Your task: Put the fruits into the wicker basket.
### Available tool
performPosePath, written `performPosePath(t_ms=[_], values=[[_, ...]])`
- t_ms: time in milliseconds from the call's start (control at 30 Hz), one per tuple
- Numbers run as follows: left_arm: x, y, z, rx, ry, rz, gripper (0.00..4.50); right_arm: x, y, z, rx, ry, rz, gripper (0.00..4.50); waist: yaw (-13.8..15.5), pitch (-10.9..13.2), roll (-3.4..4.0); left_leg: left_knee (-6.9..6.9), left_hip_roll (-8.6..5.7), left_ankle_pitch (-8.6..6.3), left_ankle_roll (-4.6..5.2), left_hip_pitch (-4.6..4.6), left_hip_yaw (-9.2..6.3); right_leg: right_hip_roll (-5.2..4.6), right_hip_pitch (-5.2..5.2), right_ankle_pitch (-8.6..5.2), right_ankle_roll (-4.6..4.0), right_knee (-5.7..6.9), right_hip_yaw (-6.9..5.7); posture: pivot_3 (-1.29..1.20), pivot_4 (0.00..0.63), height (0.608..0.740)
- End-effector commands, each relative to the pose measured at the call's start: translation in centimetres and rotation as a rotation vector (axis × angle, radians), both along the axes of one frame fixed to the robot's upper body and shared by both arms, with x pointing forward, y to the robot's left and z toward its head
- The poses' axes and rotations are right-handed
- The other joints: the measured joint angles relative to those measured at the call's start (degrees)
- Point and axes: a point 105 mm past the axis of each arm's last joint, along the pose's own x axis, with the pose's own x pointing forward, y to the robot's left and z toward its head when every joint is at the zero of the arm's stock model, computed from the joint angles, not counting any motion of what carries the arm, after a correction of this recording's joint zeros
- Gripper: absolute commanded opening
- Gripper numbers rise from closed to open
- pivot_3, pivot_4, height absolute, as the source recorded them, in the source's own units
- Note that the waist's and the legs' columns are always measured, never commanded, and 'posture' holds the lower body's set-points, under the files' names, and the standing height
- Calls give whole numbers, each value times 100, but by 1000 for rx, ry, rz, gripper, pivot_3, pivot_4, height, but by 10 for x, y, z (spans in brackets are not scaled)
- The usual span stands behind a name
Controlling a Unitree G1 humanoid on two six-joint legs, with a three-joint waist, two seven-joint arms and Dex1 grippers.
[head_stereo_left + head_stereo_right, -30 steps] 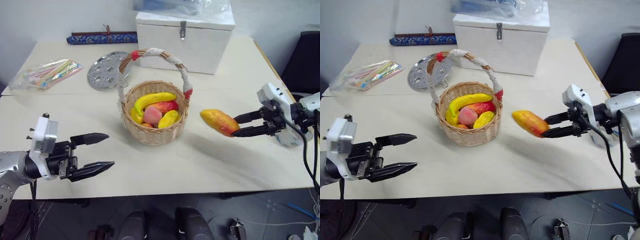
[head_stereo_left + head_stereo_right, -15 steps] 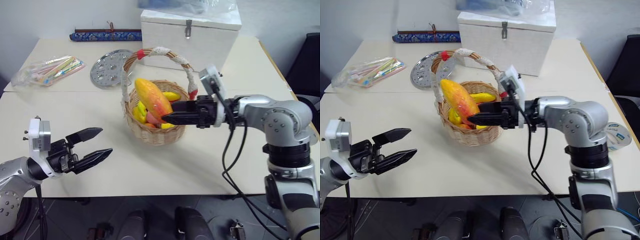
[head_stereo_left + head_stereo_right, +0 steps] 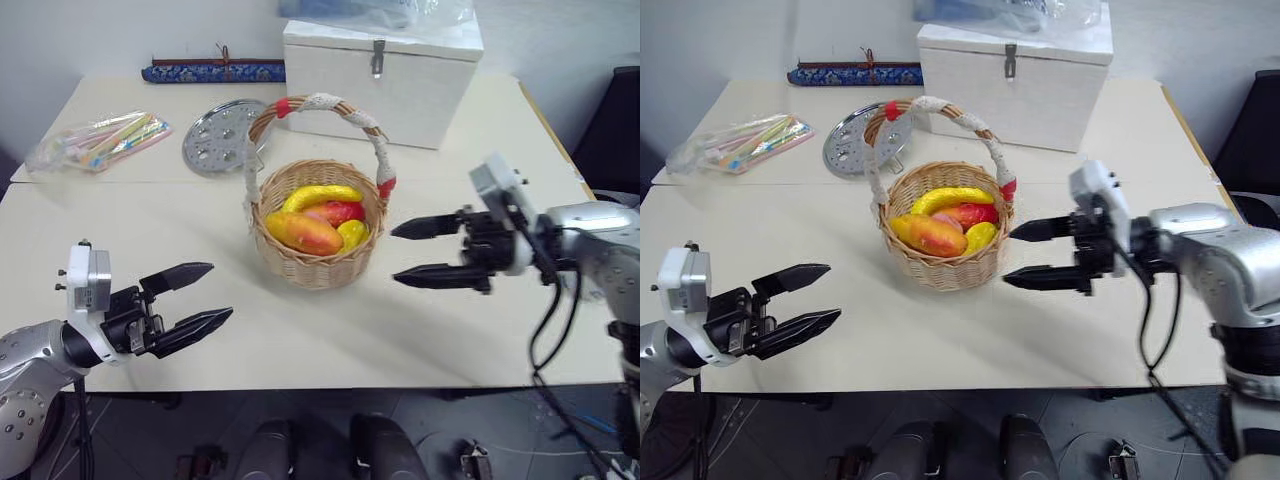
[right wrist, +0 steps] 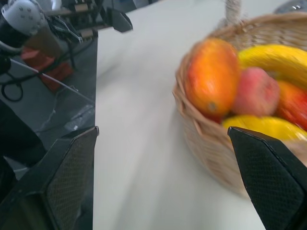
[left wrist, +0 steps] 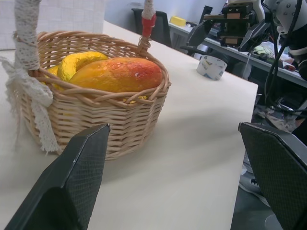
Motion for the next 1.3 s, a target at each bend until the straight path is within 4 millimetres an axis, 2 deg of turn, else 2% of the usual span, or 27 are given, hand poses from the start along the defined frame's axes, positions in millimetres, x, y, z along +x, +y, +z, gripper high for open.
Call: performPosePath(t_ms=[33, 233, 333, 467, 567, 700, 800, 833, 933, 1000, 1067, 1200, 1300], values=[[-7, -8, 11, -17, -52, -38, 4500, 31, -15, 10, -7, -176, -111, 4470, -54, 0, 0, -1, 0, 1, -1, 0, 2, 0, -1, 1, -2, 3, 1, 0, 150, 740], [-5, -17, 13, -53, -78, -35, 4500, 72, 19, 25, 119, -287, -136, 4470, -155, 1, 2, -8, 5, 17, -22, -1, 4, 9, -15, 2, -3, 16, 1, 0, 150, 740], [-5, -20, 12, -61, -80, -31, 4500, 84, 34, 26, 180, -298, -104, 4470, -104, 1, 1, -6, 6, 18, -24, -7, 2, 9, -18, 2, -3, 41, -2, 0, 150, 740], [-3, -21, 13, -65, -84, -25, 4500, 82, 53, 19, 207, -216, 12, 3584, -59, 1, 1, 3, 0, 19, -20, -15, -4, 2, -15, 2, -3, 37, -9, 0, 150, 740], [-1, -21, 14, -60, -88, -27, 4500, 82, 57, 7, 139, -202, 60, 2580, -61, 1, 1, 3, -1, 20, -19, -14, -5, 2, -14, 2, -3, 39, -10, 0, 150, 740], [0, -19, 16, -54, -94, -27, 4500, 83, 53, 10, 169, -219, 55, 1147, -99, 1, 2, 2, -1, 20, -20, -14, -6, 3, -15, 2, -3, 40, -10, 0, 150, 740], [2, -19, 16, -54, -96, -28, 4500, 75, 45, 9, 165, -220, 62, 264, -106, 1, 2, 0, 0, 20, -20, -14, -6, 4, -16, 2, -3, 41, -12, 0, 150, 740], [2, -20, 15, -54, -95, -31, 4500, 73, 37, 7, 151, -217, 46, 175, -96, 1, 2, 0, 1, 20, -20, -14, -7, 4, -16, 2, -3, 40, -13, 0, 150, 740], [3, -22, 13, -58, -91, -41, 4500, 68, 22, 10, 147, -241, -17, 181, -69, 1, 2, 0, -1, 20, -20, -15, -8, 2, -14, 2, -3, 37, -13, 0, 150, 740], [6, -24, 11, -60, -89, -48, 4500, 62, 0, 30, 256, -295, -164, 181, -50, 1, 1, 2, -1, 20, -20, -14, -8, 2, -13, 2, -3, 38, -13, 0, 150, 740], [8, -24, 10, -59, -89, -50, 4500, 52, -18, 42, 306, -350, -268, 181, 11, 2, 3, 0, 0, 20, -21, -15, -14, 2, -14, 2, -3, 38, -17, 0, 150, 740], [11, -28, 5, -62, -81, -69, 4500, 46, -59, 38, 304, -428, -533, 181, 58, 2, 3, -1, -1, 20, -21, -16, -10, 2, -14, 2, -3, 38, -15, 0, 150, 740], [15, -30, 3, -47, -84, -92, 4500, 51, -88, 32, 292, -482, -728, 181, 42, 2, 3, 0, -4, 21, -20, -11, -3, 3, -12, 2, -3, 43, -9, 0, 150, 740]])
